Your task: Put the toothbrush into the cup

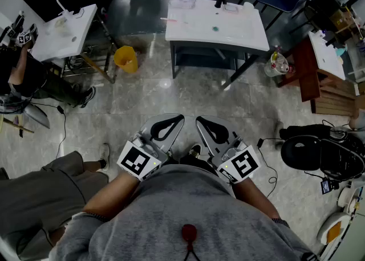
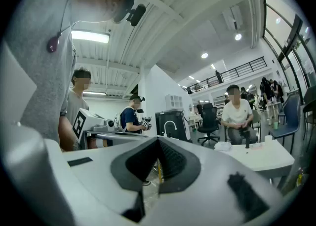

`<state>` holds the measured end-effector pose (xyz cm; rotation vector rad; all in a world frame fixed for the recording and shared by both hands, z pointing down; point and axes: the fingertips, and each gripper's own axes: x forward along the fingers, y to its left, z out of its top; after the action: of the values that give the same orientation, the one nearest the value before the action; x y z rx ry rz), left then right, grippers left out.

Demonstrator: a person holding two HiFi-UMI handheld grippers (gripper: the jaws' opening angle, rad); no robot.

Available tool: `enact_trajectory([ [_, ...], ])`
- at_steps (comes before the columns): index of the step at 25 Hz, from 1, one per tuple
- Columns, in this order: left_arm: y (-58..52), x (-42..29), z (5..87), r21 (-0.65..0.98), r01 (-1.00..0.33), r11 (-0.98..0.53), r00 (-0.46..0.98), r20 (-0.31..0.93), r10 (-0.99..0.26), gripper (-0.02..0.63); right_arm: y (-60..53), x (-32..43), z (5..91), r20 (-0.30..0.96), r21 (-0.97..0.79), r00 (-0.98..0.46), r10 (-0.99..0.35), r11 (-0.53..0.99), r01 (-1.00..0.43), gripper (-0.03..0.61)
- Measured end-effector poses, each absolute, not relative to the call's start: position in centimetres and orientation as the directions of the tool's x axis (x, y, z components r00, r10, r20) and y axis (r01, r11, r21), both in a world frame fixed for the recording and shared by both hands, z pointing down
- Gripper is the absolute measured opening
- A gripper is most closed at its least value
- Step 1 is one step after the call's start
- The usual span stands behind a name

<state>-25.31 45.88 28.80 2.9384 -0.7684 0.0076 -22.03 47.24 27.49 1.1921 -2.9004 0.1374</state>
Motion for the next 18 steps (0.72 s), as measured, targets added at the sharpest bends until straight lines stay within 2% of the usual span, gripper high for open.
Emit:
enact_trajectory([
  [18, 45.98, -24.7, 28.67, 0.149, -0.494, -0.857, 0.869, 0.065, -0.49, 0.006, 46.95, -21.46, 27.13, 0.033, -0.088, -0.716, -0.697, 0.712, -0.697, 0.006],
])
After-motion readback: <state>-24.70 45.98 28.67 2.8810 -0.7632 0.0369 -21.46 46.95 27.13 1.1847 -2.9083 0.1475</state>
